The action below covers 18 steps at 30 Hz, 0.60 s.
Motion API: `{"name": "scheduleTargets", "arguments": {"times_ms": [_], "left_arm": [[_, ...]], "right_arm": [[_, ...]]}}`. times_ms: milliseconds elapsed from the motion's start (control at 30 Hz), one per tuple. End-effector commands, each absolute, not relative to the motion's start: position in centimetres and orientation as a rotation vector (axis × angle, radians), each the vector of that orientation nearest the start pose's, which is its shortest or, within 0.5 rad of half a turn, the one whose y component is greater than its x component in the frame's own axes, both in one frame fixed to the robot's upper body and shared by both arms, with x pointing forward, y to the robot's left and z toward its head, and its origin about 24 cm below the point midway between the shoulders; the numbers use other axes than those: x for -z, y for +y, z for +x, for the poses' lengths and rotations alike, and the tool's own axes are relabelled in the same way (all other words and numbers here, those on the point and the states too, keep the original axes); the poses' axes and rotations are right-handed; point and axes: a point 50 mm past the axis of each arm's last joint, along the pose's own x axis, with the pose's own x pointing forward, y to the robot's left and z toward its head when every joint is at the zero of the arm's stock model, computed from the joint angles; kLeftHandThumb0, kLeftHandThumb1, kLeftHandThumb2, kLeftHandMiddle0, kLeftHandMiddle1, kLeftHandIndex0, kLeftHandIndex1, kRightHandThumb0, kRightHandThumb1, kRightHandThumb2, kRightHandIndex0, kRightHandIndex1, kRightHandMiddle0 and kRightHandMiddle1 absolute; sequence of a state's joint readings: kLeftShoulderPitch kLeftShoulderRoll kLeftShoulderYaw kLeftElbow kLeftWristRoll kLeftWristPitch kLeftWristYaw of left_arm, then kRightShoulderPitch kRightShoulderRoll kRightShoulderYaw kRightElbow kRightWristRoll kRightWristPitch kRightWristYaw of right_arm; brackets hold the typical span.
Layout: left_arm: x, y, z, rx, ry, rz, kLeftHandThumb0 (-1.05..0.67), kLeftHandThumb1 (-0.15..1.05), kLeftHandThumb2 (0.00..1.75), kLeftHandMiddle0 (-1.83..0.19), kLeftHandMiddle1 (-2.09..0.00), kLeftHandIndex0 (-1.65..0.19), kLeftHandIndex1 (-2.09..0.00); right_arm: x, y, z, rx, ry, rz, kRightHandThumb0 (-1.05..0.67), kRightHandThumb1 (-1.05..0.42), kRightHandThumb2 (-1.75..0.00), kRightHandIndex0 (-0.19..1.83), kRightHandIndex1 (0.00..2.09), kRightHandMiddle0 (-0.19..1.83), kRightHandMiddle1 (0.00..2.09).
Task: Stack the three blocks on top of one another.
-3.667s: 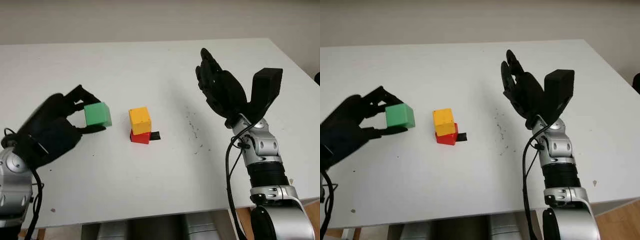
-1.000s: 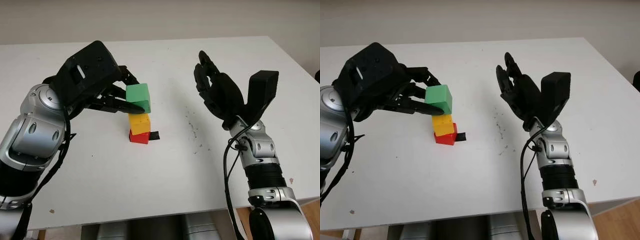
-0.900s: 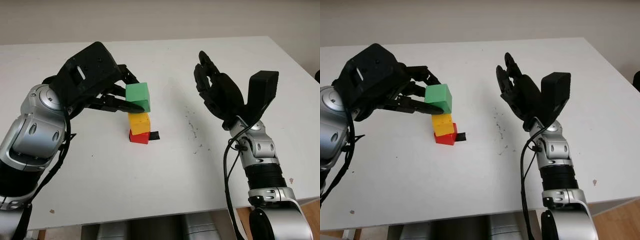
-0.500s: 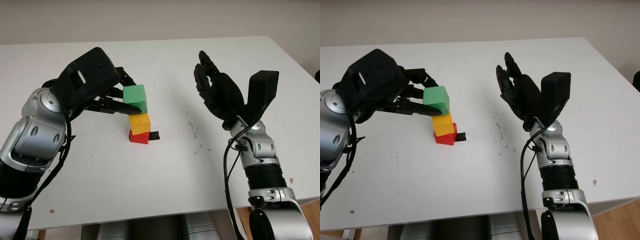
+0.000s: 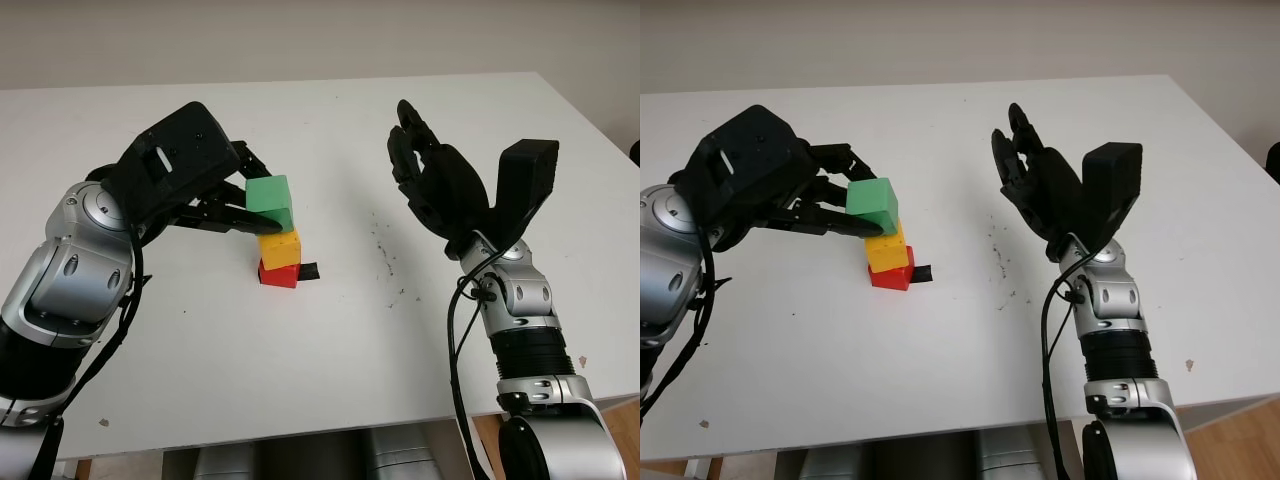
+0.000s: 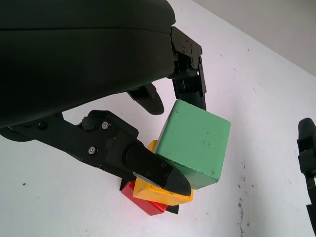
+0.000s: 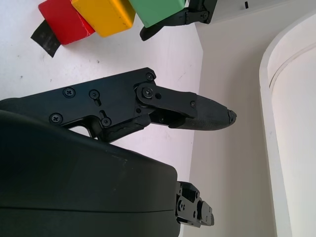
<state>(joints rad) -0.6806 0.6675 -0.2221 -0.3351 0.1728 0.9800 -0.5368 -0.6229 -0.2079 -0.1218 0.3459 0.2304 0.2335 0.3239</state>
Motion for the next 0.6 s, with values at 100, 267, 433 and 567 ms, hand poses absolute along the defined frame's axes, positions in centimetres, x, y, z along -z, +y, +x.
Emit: {"name": "scheduleTargets", "arguments": {"times_ms": [100, 267, 433, 567], "left_arm": [[-21.92, 17.26, 31.15, 0.309, 0.161, 0.819, -0.35, 0.97, 0.05, -0.27, -0.55, -0.43, -1.78], [-21.59, 17.29, 31.30, 0.310, 0.166, 0.835, -0.36, 0.97, 0.05, -0.27, -0.51, -0.43, -1.80], [-21.42, 17.12, 31.33, 0.320, 0.167, 0.837, -0.36, 0.97, 0.05, -0.30, -0.47, -0.48, -1.78], [-21.40, 16.99, 31.31, 0.324, 0.166, 0.850, -0.36, 0.97, 0.05, -0.31, -0.41, -0.50, -1.76]], "right_arm": [[-14.04, -16.57, 35.96, -0.322, -0.078, 0.042, -0.63, -1.05, -0.59, -0.19, 0.00, -0.19, 0.00], [-14.08, -16.65, 35.95, -0.327, -0.079, 0.042, -0.64, -1.05, -0.60, -0.19, 0.00, -0.19, 0.00], [-14.10, -16.66, 35.90, -0.321, -0.080, 0.049, -0.64, -1.05, -0.59, -0.19, 0.00, -0.19, 0.00], [-14.07, -16.65, 35.90, -0.320, -0.079, 0.052, -0.64, -1.05, -0.58, -0.19, 0.00, -0.19, 0.00]]}}
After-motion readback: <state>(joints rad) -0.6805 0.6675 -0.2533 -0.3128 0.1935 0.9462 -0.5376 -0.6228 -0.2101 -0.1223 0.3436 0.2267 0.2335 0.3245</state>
